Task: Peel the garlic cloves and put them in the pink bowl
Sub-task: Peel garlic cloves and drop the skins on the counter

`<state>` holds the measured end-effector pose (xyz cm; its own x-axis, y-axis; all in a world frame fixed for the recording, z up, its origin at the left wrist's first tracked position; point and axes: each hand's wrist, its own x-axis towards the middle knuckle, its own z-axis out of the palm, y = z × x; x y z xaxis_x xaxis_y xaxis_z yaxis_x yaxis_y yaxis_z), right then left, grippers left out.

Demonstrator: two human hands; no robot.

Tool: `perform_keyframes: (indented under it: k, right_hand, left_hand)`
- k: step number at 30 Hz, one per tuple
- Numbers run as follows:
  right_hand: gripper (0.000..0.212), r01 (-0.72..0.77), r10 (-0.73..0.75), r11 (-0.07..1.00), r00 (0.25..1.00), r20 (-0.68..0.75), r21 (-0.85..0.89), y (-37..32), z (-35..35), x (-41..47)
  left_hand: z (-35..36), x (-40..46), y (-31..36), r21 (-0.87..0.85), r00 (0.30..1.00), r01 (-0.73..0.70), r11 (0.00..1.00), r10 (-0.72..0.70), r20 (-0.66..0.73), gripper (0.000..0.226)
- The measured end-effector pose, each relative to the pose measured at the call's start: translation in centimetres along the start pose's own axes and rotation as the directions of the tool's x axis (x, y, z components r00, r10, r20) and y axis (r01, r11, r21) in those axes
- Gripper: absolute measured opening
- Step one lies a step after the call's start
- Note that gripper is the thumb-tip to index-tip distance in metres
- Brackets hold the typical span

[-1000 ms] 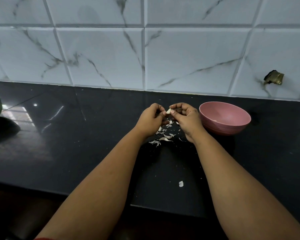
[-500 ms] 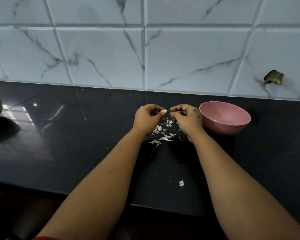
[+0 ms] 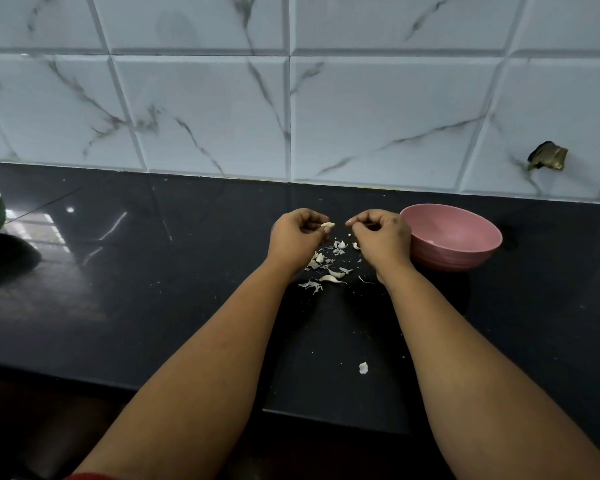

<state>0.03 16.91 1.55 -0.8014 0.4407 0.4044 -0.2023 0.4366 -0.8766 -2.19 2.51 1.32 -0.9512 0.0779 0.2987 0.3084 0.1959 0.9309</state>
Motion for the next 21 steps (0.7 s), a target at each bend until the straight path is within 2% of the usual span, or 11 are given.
perform_keyframes:
  k: [2,6,8,10,12,14,17,19,21]
  right_hand:
    - [0.034,-0.083,0.082,0.995,0.996,0.031,0.050,-0.3,0.2,0.0]
    - [0.032,-0.231,0.191,0.936,0.967,0.169,0.267,-0.6,0.4,0.0]
    - [0.022,-0.236,0.164,0.923,0.955,0.246,0.303,-0.6,0.6,-0.4]
    - [0.006,-0.164,0.082,0.949,0.953,0.291,0.269,-0.5,0.8,-0.8]
    - [0.010,-0.092,0.024,0.968,0.960,0.279,0.235,-0.4,0.8,-1.0]
    - [0.011,-0.094,0.033,0.966,0.969,0.244,0.241,-0.2,0.7,-0.9]
    - [0.013,-0.162,0.102,0.942,0.973,0.208,0.293,-0.2,0.6,-0.5]
    - [0.018,-0.208,0.169,0.914,0.976,0.137,0.350,-0.4,0.5,-0.1]
    - [0.021,-0.190,0.181,0.911,0.982,0.061,0.365,-0.7,0.2,0.2]
  left_hand:
    - [0.0,-0.1,0.0,0.007,1.000,-0.012,1.000,0.012,-0.008,0.005]
    - [0.1,0.0,0.0,0.037,0.999,-0.027,0.999,0.028,-0.016,0.004]
    - [0.1,0.0,-0.1,0.041,1.000,-0.026,0.999,0.027,-0.008,0.005]
    - [0.2,0.1,-0.2,0.049,1.000,-0.017,0.999,0.018,-0.008,0.010]
    - [0.2,0.1,-0.2,0.041,1.000,-0.002,0.999,0.001,0.003,0.012]
    - [0.3,0.0,-0.3,0.042,0.999,-0.007,0.999,0.005,0.031,0.013]
    - [0.4,0.0,-0.4,0.100,0.997,-0.022,0.995,0.015,0.069,0.017]
    - [0.4,0.1,-0.4,0.127,0.996,0.016,0.992,-0.027,0.081,0.022]
    - [0.4,0.0,-0.2,0.150,0.991,0.062,0.987,-0.079,0.108,0.028]
